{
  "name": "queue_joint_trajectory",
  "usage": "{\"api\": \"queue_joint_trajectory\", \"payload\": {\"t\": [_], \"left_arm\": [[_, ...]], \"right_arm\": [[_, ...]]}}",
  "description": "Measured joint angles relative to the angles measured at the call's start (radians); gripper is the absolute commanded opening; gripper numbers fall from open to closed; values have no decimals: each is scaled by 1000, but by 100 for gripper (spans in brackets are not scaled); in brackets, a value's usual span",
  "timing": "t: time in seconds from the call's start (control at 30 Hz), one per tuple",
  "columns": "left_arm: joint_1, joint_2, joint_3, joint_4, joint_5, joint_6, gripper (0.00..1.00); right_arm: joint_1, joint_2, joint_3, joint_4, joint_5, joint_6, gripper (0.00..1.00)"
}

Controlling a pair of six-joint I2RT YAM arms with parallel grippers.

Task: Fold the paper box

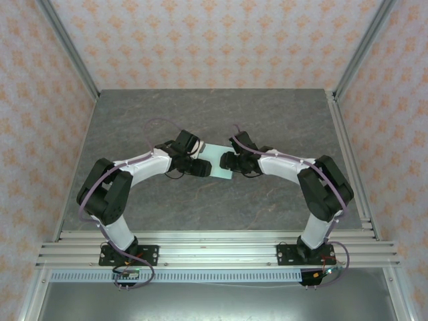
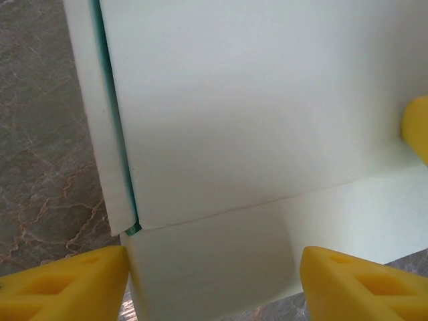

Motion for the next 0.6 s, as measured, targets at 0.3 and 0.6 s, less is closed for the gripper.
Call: {"api": "queue_joint_trajectory", "payload": {"t": [0.3,0.6], "left_arm": [[6,0,-2,-1,18,-7,64],[6,0,-11,2,17,-10,51]], "right_arm": [[-2,4,3,0,0,0,54],[-3,6,5,1,0,0,54]]}}
